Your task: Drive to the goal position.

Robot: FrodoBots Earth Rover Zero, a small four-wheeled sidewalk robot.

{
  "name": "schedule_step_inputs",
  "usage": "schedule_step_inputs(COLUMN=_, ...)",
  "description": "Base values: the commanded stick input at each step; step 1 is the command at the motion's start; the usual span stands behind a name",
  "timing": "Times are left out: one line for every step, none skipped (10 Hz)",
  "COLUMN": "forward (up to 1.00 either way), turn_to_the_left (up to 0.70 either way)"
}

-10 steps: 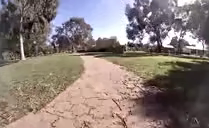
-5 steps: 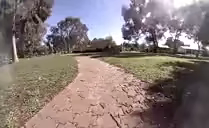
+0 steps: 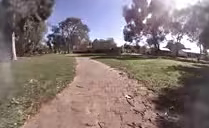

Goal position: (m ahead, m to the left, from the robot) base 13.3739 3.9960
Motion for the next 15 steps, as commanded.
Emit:
schedule_step_inputs(forward=0.70, turn_to_the_left=0.02)
schedule_step_inputs(forward=0.70, turn_to_the_left=0.02)
schedule_step_inputs(forward=0.70, turn_to_the_left=0.00)
schedule_step_inputs(forward=0.70, turn_to_the_left=0.00)
schedule_step_inputs(forward=0.70, turn_to_the_left=0.00)
schedule_step_inputs(forward=0.70, turn_to_the_left=0.02)
schedule_step_inputs(forward=0.70, turn_to_the_left=0.02)
schedule_step_inputs(forward=0.70, turn_to_the_left=0.03)
schedule_step_inputs(forward=0.70, turn_to_the_left=0.26)
schedule_step_inputs(forward=0.70, turn_to_the_left=0.29)
schedule_step_inputs(forward=0.70, turn_to_the_left=0.32)
schedule_step_inputs(forward=0.70, turn_to_the_left=0.00)
schedule_step_inputs(forward=0.70, turn_to_the_left=0.00)
schedule_step_inputs(forward=0.70, turn_to_the_left=0.00)
schedule_step_inputs(forward=0.70, turn_to_the_left=0.00)
